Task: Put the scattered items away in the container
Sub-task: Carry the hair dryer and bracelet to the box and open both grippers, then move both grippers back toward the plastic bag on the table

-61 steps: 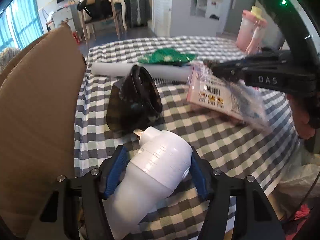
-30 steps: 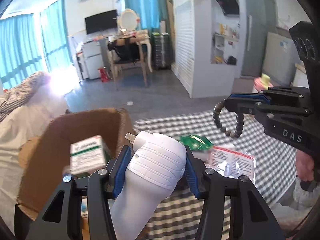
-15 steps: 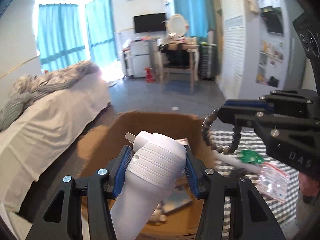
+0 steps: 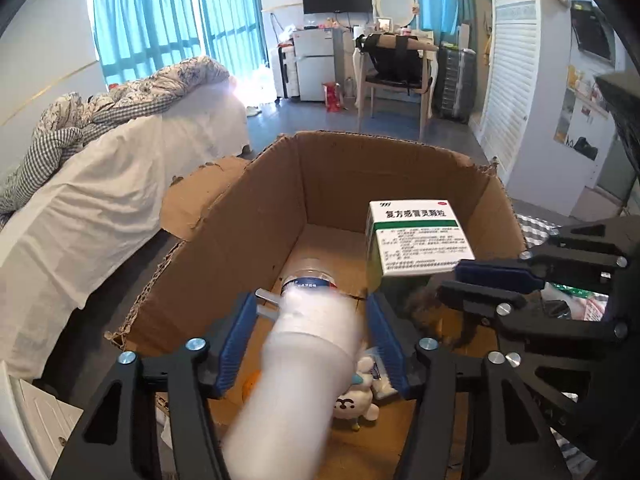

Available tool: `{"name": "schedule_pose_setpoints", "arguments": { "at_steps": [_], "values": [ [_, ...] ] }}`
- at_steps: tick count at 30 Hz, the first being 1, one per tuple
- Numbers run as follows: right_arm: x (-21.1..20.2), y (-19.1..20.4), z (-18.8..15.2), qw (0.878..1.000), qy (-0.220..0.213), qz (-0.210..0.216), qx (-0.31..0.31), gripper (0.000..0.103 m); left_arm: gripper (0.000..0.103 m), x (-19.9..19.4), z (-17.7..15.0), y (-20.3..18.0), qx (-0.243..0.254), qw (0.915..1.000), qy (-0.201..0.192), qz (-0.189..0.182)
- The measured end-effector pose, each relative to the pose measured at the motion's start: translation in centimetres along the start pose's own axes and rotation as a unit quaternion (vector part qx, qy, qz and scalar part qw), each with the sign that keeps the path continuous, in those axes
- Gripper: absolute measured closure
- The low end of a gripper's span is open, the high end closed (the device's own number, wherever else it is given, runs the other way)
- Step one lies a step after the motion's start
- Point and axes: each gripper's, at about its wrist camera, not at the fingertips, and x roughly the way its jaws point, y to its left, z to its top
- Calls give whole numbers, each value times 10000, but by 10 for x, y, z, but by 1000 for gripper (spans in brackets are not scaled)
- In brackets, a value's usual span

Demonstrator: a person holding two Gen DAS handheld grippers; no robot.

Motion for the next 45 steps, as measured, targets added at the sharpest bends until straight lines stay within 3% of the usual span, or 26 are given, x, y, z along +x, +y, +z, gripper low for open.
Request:
{"name": "schedule_pose_setpoints", "arguments": {
  "at_steps": [1, 2, 4, 7, 10, 14, 21, 25, 30, 36, 43, 45],
  "values": [
    [-2, -4, -2, 9999, -29, -127, 66, 64, 20, 2, 1, 4, -86, 9999, 86, 58],
    [-7, -7, -2, 9996, -95, -249, 116, 48, 17, 2, 2, 8, -162, 9998, 120, 56],
    [-27, -18, -4, 9982, -442, -275, 282, 28, 8, -6, 4, 12, -279, 9996, 2, -106],
    [-60, -35, -9, 9944, -890, -195, 530, 28, 6, -26, 6, 6, -222, 9991, -303, -198],
    [-96, -55, -19, 9878, -1294, -510, 706, 28, 6, -45, 7, -8, -17, 9980, -555, -314],
    [-134, -89, -43, 9766, -1533, -1123, 1008, 26, 6, -69, 5, -39, 279, 9928, -886, -751],
    [-155, -151, -111, 9652, -1095, -1544, 1806, 26, 1, -74, -4, -118, 901, 9825, -821, -1411],
    [-147, -160, -160, 9675, -614, -1546, 1902, 26, 0, -68, -16, -164, 1244, 9754, -640, -1704],
    [-123, -153, -209, 9779, 29, -1250, 1678, 23, 0, -48, -30, -205, 1318, 9748, -351, -1762],
    [-111, -149, -246, 9841, 188, -809, 1568, 23, 0, -12, -40, -224, 1054, 9803, 129, -1666],
    [-105, -138, -249, 9868, 152, -647, 1474, 24, 0, 12, -47, -235, 1155, 9823, 237, -1457],
    [-104, -139, -247, 9866, 171, -635, 1496, 23, 7, 16, -48, -235, 1210, 9811, 370, -1463]
  ]
}}
